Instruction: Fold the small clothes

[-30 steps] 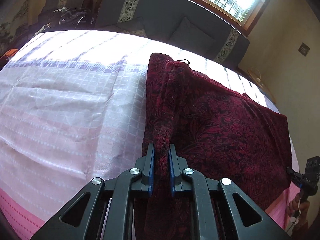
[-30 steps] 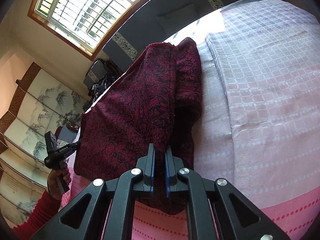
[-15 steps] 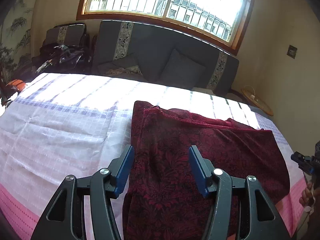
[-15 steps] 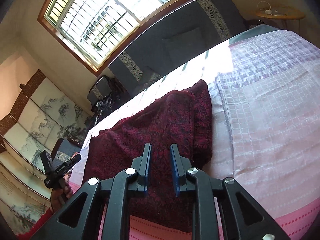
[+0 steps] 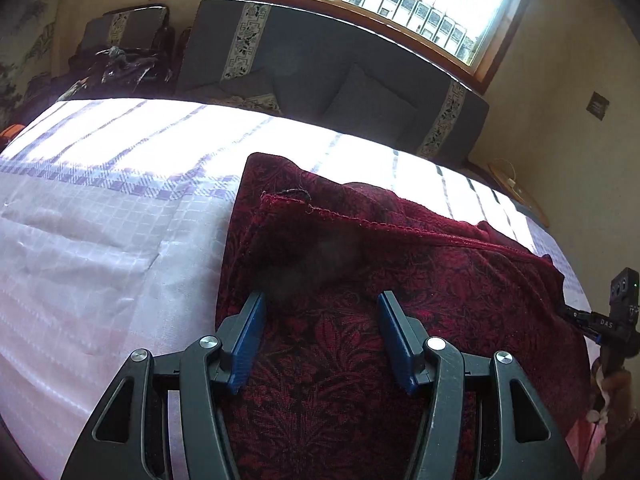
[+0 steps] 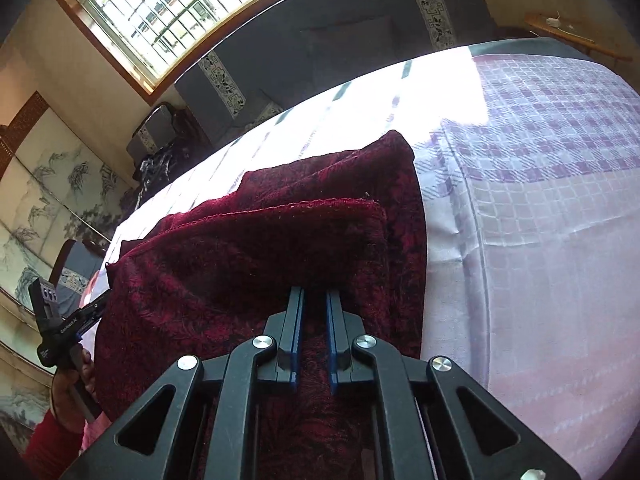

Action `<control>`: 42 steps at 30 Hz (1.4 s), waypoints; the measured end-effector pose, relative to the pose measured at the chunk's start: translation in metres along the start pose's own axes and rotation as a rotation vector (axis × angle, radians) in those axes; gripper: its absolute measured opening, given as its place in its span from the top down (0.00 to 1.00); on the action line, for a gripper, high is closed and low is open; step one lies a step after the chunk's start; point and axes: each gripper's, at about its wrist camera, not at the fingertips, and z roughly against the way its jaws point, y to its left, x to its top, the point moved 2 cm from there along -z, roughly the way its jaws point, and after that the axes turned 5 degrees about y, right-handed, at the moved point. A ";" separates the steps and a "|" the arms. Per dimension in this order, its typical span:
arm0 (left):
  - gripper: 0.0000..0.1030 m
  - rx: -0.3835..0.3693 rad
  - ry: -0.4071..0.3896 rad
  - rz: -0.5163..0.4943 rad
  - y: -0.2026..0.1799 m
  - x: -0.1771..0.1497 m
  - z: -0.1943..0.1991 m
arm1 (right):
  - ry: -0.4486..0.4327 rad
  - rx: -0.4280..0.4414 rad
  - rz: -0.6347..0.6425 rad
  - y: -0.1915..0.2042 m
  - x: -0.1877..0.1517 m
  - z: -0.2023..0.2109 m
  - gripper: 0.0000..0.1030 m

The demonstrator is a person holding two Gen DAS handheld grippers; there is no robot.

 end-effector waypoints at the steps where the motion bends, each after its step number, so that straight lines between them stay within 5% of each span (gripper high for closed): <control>1: 0.44 0.011 -0.006 -0.013 -0.003 -0.001 -0.001 | -0.011 0.018 -0.007 -0.004 -0.002 0.000 0.98; 5: 0.44 0.010 -0.017 -0.013 -0.004 0.000 0.002 | -0.048 0.045 -0.047 -0.008 -0.004 0.009 0.99; 8: 0.44 -0.015 -0.102 -0.004 -0.009 -0.005 0.035 | -0.205 0.061 -0.064 -0.003 -0.019 0.052 0.83; 11: 0.44 -0.025 -0.182 -0.020 -0.018 -0.024 0.079 | -0.246 0.129 -0.032 0.014 -0.048 0.087 0.76; 13: 0.36 -0.015 -0.205 -0.036 -0.026 -0.044 0.102 | -0.251 0.119 0.025 0.032 -0.074 0.101 0.72; 15: 0.16 -0.001 -0.223 -0.054 -0.032 -0.068 0.121 | -0.234 0.046 0.073 0.047 -0.099 0.104 0.61; 18: 0.11 0.024 -0.236 -0.069 -0.035 -0.101 0.137 | -0.226 -0.054 0.117 0.055 -0.131 0.103 0.60; 24: 0.10 -0.022 -0.183 -0.006 -0.017 -0.135 0.128 | -0.283 -0.114 0.096 0.047 -0.143 0.103 0.60; 27: 0.10 -0.072 -0.153 0.068 -0.009 -0.139 0.122 | -0.218 -0.156 0.105 0.048 -0.139 0.089 0.69; 32: 0.11 -0.002 -0.089 0.061 -0.014 -0.139 0.110 | -0.090 -0.248 0.164 0.060 -0.138 0.061 0.73; 40: 0.12 0.190 -0.004 0.034 -0.021 -0.138 0.093 | -0.081 -0.262 0.172 0.061 -0.141 0.062 0.69; 42: 0.12 0.172 0.011 0.063 -0.014 -0.137 0.090 | -0.083 -0.270 0.173 0.060 -0.141 0.063 0.69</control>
